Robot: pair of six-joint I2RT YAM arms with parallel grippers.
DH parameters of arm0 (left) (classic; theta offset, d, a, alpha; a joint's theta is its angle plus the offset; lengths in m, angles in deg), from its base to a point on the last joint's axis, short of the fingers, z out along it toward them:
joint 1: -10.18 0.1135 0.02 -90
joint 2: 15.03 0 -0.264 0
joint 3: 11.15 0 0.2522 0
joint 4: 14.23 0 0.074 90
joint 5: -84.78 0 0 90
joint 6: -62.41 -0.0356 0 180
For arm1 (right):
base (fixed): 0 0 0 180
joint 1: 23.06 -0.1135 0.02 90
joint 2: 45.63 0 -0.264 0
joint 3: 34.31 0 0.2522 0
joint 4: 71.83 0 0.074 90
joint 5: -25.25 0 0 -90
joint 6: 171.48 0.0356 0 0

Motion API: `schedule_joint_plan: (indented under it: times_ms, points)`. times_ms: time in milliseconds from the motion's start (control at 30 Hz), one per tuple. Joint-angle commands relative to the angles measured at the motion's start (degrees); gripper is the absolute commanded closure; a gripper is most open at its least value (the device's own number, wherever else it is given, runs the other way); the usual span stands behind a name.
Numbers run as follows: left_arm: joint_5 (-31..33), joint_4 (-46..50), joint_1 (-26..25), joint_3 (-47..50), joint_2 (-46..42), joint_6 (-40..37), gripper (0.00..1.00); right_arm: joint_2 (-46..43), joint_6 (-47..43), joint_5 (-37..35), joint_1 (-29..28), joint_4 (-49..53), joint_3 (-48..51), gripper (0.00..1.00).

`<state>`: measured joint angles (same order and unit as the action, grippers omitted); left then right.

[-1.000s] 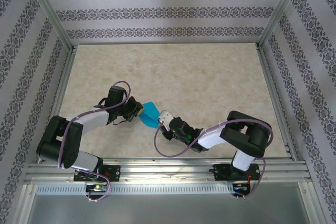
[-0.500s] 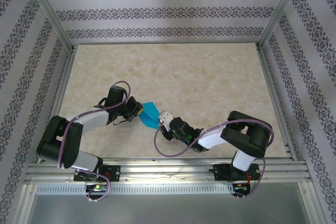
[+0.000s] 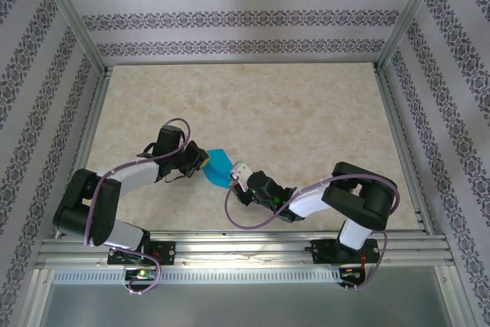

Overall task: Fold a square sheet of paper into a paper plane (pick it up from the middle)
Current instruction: Fourth fold the wing at the center of the table.

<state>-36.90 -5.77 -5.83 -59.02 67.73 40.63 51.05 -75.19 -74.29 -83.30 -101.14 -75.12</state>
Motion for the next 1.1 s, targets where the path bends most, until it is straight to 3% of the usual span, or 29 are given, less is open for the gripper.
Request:
schedule_joint_plan:
  times_ms: [0,667,1067]
  points:
    - [-0.23,0.27,0.54,-0.94,-1.14,0.05,1.0,-1.71,1.63,0.92,-0.82,-1.28,-0.01,0.79]
    - [0.13,0.15,0.54,-0.68,-1.46,0.23,1.0,-0.11,2.77,0.21,-0.92,0.05,-0.57,0.91]
    - [-0.01,0.1,0.56,-0.86,-1.46,0.16,1.0,0.43,2.94,-0.48,-0.88,0.07,-0.59,0.87]
